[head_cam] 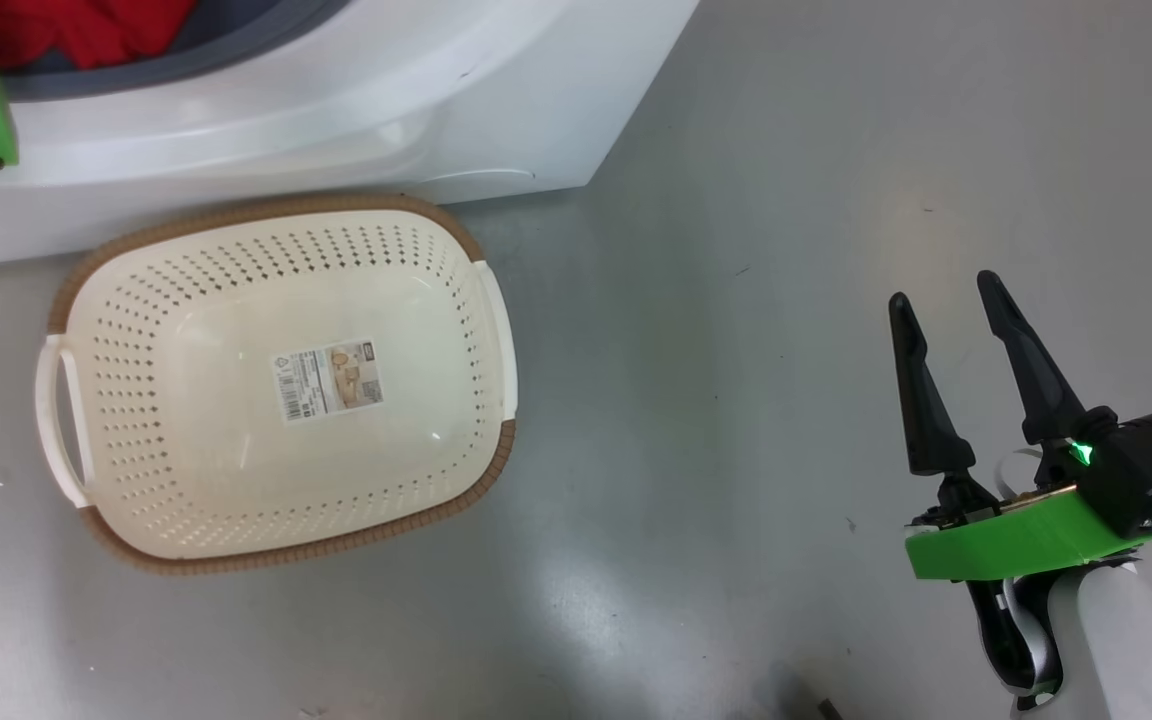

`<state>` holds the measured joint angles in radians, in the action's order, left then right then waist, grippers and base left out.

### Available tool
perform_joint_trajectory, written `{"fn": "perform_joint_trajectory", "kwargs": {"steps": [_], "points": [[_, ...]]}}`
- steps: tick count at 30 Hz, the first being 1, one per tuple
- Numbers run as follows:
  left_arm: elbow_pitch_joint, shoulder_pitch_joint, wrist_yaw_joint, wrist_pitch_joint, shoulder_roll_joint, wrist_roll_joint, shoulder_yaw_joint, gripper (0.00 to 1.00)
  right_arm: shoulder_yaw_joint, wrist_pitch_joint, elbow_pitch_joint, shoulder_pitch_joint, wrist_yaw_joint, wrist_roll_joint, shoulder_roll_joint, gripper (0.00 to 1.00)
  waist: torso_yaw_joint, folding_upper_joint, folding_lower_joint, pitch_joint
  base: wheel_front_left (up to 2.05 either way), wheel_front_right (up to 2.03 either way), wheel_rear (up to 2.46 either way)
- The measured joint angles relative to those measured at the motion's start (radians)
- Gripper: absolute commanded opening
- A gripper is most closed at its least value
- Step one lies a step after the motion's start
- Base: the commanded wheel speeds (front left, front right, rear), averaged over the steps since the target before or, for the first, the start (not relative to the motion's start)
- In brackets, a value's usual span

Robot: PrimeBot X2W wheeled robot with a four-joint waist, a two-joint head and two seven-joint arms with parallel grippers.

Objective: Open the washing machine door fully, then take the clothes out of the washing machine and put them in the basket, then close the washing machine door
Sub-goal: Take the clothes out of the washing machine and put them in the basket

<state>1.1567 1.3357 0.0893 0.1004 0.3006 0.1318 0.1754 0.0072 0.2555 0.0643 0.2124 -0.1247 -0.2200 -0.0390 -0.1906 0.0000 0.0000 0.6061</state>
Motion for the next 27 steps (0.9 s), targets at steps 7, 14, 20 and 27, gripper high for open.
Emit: {"fn": "perform_joint_trajectory", "kwargs": {"steps": [7, 14, 20, 27], "points": [[0.044, 0.026, 0.014, 0.021, 0.007, -0.008, 0.020, 1.00, 0.006, 0.000, 0.001, 0.001, 0.000, -0.002, 0.000, 1.00, -0.011, 0.0000, 0.0000, 0.011, 0.00, 0.00, 0.00], [0.068, 0.041, 0.015, 0.006, 0.012, -0.008, 0.032, 0.00, 0.011, 0.000, 0.002, 0.003, 0.000, -0.009, 0.000, 1.00, -0.019, 0.0000, 0.0000, 0.018, 0.00, 0.00, 0.00], [0.083, 0.045, 0.006, -0.014, 0.021, -0.007, 0.047, 0.00, 0.011, 0.000, 0.005, 0.020, 0.000, -0.009, 0.000, 1.00, -0.023, 0.0000, 0.0000, 0.017, 0.00, 0.00, 0.00], [0.086, 0.045, -0.007, -0.088, 0.020, 0.015, 0.043, 0.00, 0.010, 0.000, 0.005, 0.020, 0.000, -0.009, 0.000, 1.00, -0.018, 0.0000, 0.0000, 0.019, 0.00, 0.00, 0.00]]}}
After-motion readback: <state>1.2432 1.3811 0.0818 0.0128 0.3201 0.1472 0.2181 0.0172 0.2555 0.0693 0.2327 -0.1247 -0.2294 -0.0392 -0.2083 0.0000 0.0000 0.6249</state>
